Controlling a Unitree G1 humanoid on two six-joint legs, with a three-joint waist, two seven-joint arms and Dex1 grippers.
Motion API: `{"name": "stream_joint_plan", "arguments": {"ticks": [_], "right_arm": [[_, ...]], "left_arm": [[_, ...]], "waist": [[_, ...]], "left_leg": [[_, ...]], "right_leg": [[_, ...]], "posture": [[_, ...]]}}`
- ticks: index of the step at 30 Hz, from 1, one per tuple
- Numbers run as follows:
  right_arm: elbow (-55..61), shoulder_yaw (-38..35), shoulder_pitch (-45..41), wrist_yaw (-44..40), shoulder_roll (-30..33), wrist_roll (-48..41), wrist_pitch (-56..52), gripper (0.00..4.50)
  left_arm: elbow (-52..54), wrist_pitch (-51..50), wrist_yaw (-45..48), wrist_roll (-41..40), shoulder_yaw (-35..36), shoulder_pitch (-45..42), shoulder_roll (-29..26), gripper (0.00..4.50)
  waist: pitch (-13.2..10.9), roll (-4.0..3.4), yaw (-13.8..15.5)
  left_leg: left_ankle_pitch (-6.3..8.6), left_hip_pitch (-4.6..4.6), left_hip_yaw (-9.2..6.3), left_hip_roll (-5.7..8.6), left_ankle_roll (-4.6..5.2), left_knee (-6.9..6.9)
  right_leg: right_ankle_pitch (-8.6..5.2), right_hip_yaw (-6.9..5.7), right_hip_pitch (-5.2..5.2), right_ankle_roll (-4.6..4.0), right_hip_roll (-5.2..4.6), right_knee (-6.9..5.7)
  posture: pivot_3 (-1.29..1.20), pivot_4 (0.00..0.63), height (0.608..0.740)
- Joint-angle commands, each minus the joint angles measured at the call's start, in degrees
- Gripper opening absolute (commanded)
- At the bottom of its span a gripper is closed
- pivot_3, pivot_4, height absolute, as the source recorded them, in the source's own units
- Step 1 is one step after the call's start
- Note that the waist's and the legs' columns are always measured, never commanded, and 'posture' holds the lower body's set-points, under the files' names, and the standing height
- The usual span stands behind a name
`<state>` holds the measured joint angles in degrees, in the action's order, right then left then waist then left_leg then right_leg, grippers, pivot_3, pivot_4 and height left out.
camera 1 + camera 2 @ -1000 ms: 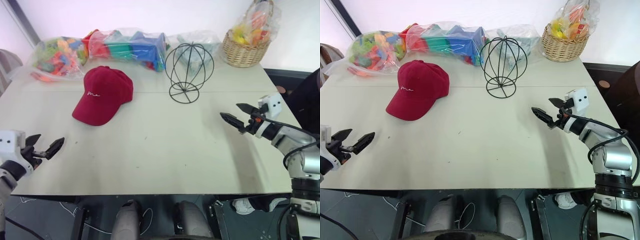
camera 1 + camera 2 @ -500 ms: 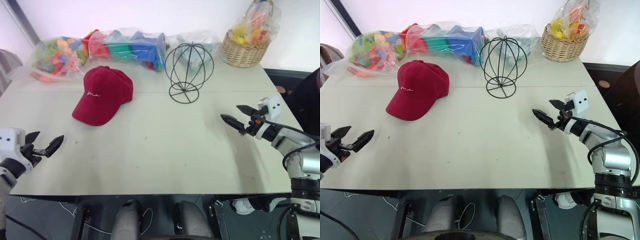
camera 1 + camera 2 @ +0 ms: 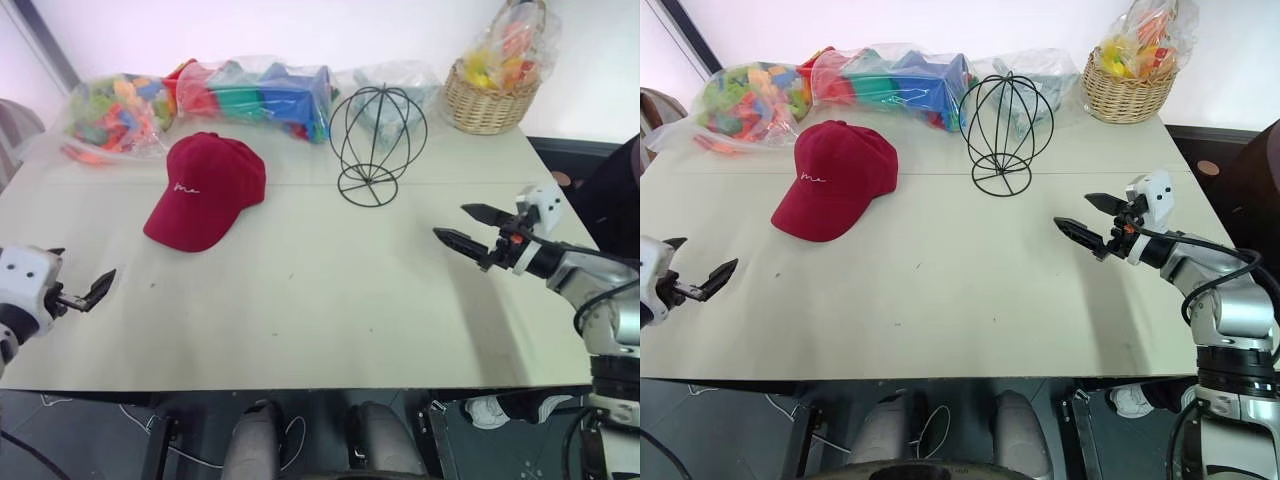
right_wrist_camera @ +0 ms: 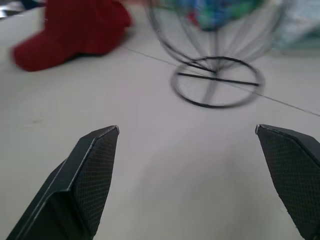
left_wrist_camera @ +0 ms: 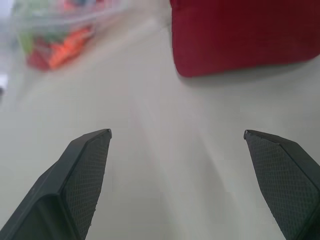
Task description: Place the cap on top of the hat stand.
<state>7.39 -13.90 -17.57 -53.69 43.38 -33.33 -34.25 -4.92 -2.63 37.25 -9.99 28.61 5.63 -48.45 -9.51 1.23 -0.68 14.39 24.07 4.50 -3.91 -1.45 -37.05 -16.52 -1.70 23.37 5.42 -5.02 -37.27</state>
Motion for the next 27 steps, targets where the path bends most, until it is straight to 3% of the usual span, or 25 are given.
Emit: {"name": "stream_joint_plan", "arguments": {"ticks": [1, 8, 13, 23, 27], "right_arm": [[11.5, 1.27, 0.35, -2.78, 2.6, -7.33, -6.85, 4.5], [18.35, 2.44, -0.78, 0.11, 2.91, -10.84, -11.13, 4.5], [18.18, 2.85, 0.29, 1.34, 3.03, -9.56, -10.07, 4.5], [17.98, 1.99, 1.49, 3.85, 2.77, -8.48, -8.78, 4.5], [17.24, 2.7, 0.68, 5.12, 2.14, -8.06, -8.18, 4.5]], "left_arm": [[-7.99, 13.65, -1.79, 7.39, -3.65, -5.09, -3.64, 4.46], [-29.1, 40.08, -11.48, 22.86, -15.62, -19.55, -8.15, 4.46], [-41.34, 53.01, -19.36, 32.58, -23.98, -27.62, -9.78, 4.46], [-52.09, 62.67, -30.24, 43.33, -34.65, -34.25, -11.5, 4.46], [-52.14, 63.18, -40.5, 51.32, -39.9, -37.0, -9.16, 4.46]], "waist": [[0.01, 0.01, 0.11], [0.03, 0.06, 0.11], [0.03, 0.06, 0.07], [0.03, 0.06, 0.12], [0.04, 0.06, 0.49]], "left_leg": [[0.0, 0.0, -0.02, -0.01, 0.0, 0.0], [0.0, 0.04, 0.05, 0.07, 0.01, -0.04], [0.0, 0.06, 0.06, 0.06, 0.01, -0.04], [0.0, 0.11, 0.09, 0.05, 0.01, -0.07], [0.0, 0.14, 0.07, 0.06, 0.01, -0.12]], "right_leg": [[0.0, -0.02, 0.0, 0.0, 0.0, 0.01], [0.02, -0.03, -0.02, -0.01, -0.13, 0.04], [0.06, -0.05, 0.02, 0.08, -0.08, 0.0], [0.1, -0.04, 0.07, 0.14, -0.06, -0.03], [0.12, -0.04, 0.06, 0.18, -0.06, -0.04]], "posture": [[0.0, 0.15, 0.74], [0.0, 0.15, 0.74], [0.0, 0.15, 0.74], [0.0, 0.15, 0.74], [0.0, 0.15, 0.74]]}}
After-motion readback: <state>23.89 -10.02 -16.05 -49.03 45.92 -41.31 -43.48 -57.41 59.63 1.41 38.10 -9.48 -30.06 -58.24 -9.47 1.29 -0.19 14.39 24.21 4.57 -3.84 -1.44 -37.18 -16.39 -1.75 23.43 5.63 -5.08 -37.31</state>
